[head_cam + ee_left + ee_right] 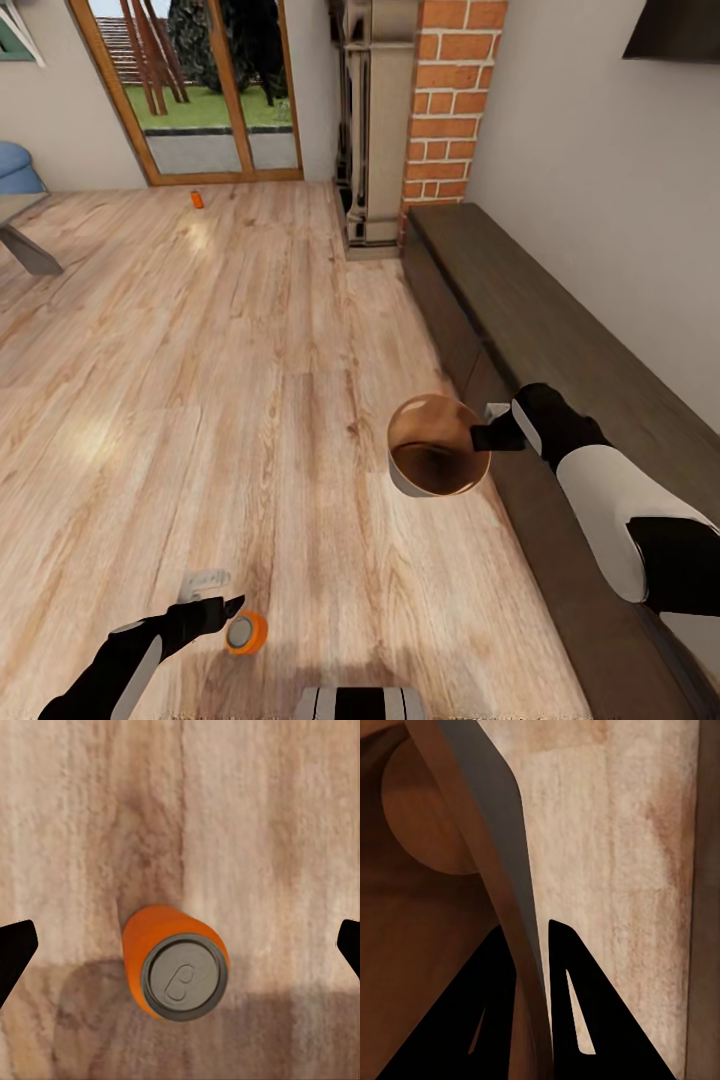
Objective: Put the three can of soda from the living room inside the tash can in the kitchen.
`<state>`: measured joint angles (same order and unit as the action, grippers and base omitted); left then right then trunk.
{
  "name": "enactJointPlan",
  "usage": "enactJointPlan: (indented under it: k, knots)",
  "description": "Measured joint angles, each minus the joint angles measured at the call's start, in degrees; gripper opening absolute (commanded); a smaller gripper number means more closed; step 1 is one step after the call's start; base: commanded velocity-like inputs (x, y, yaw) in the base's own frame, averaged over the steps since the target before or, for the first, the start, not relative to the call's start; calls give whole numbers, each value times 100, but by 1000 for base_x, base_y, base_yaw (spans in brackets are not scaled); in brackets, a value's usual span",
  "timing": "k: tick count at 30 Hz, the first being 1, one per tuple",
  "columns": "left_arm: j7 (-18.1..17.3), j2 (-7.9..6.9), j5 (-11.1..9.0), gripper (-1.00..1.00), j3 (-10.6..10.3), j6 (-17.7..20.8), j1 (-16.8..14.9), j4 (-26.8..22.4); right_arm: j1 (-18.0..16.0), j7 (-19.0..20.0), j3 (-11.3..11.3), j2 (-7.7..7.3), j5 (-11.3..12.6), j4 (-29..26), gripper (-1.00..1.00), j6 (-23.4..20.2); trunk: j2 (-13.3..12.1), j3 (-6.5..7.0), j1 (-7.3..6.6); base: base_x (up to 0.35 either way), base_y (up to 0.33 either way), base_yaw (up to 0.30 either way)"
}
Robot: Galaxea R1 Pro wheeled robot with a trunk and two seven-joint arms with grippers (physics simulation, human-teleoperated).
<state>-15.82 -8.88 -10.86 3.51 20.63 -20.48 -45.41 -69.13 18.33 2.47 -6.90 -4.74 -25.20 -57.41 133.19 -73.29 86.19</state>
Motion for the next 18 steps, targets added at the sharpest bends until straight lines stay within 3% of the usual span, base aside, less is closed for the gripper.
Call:
enactJointPlan:
  k: [7, 18]
  knots:
    - [-2, 0, 13, 100, -4, 10, 0, 5, 0, -3, 7, 3, -7, 0, -100, 1, 281, -188, 154, 0, 0, 0]
    - [0, 0, 13, 100, -4, 3, 0, 4, -1, -8, 9, 3, -21, 0, -100, 12, 282, -287, 154, 0, 0, 0]
